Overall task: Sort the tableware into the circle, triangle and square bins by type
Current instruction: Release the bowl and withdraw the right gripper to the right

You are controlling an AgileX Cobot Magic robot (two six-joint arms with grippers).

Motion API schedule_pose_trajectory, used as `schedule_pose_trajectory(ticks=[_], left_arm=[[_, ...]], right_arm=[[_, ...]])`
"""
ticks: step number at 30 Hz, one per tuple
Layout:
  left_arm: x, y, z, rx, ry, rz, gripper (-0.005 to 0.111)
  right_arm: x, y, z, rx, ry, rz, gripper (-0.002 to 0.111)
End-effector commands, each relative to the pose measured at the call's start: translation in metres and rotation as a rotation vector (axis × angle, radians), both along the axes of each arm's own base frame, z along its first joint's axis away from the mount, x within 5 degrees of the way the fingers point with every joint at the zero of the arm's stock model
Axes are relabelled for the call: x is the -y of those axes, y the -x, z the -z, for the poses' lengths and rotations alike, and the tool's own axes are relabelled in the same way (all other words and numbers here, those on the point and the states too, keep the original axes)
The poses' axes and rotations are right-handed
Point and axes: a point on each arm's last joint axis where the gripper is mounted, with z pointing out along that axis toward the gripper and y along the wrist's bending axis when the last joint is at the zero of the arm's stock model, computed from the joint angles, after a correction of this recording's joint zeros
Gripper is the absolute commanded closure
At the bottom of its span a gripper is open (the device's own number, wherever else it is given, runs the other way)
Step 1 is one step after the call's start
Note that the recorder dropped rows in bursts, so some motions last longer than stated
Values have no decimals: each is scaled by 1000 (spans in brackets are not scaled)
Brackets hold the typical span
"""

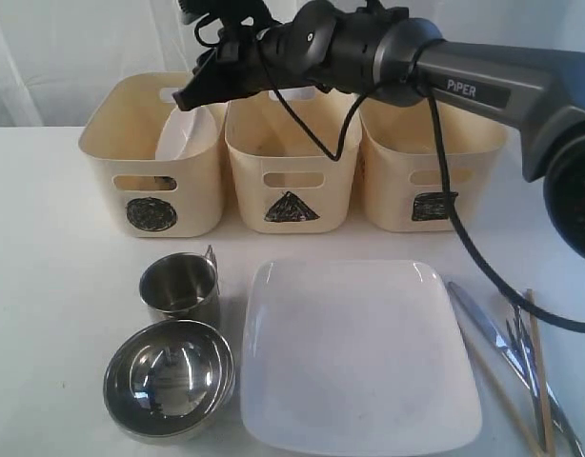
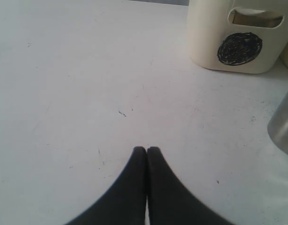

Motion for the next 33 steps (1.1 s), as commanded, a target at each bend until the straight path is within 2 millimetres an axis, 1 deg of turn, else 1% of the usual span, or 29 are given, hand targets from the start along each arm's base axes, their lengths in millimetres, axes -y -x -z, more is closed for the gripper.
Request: schedule_pose_trajectory(ticks=[1, 5, 8, 10, 11, 13, 14, 17, 19, 20, 21, 22, 23, 24, 25, 26, 27, 28, 29, 31, 32, 33], left_arm=[[0, 0, 1, 5, 2, 1, 107], [0, 0, 1, 5, 2, 1, 107], [0, 0, 1, 5, 2, 1, 107], [0, 0, 1, 5, 2, 1, 107], [0, 0, 1, 5, 2, 1, 107], [0, 0, 1, 5, 2, 1, 107], [0, 0, 1, 5, 2, 1, 107], [0, 0, 1, 5, 2, 1, 107], [0, 0, 1, 5, 2, 1, 107], [0, 0, 1, 5, 2, 1, 107], [0, 0, 1, 5, 2, 1, 107], [0, 0, 1, 5, 2, 1, 107], [0, 0, 1, 5, 2, 1, 107], [0, 0, 1, 5, 2, 1, 107], [0, 0, 1, 5, 2, 1, 107], [0, 0, 1, 5, 2, 1, 107], [0, 0, 1, 5, 2, 1, 107], [0, 0, 1, 5, 2, 1, 107], [0, 0, 1, 5, 2, 1, 107], [0, 0, 1, 5, 2, 1, 107], [0, 0, 1, 5, 2, 1, 107], [0, 0, 1, 5, 2, 1, 107]], right_arm=[[0, 0, -7, 23, -3, -2, 71], [0, 4, -8, -13, 9, -27, 71], [3, 15, -21, -48, 57, -83, 75], [7, 25, -33, -64, 111, -125, 84], [9, 29, -38, -76, 122, -138, 90], [16, 39, -53, -110, 137, -146, 107], [19, 43, -59, -131, 127, -137, 108], [36, 54, -81, -217, 81, -88, 108], [66, 69, -96, -310, 64, 1, 108], [73, 75, -97, -326, 72, 13, 108], [85, 89, -95, -352, 91, 25, 108], [91, 99, -95, -360, 99, 27, 108], [102, 117, -96, -371, 95, 49, 108], [108, 128, -96, -376, 86, 60, 108], [121, 152, -99, -384, 72, 71, 108], [131, 171, -98, -416, 71, 85, 108], [140, 186, -93, -449, 87, 101, 108], [153, 203, -89, -480, 112, 140, 108], [163, 214, -85, -501, 135, 183, 108], [190, 238, -75, -560, 198, 357, 108], [201, 249, -66, -618, 230, 436, 108], [208, 259, -60, -652, 259, 474, 108]])
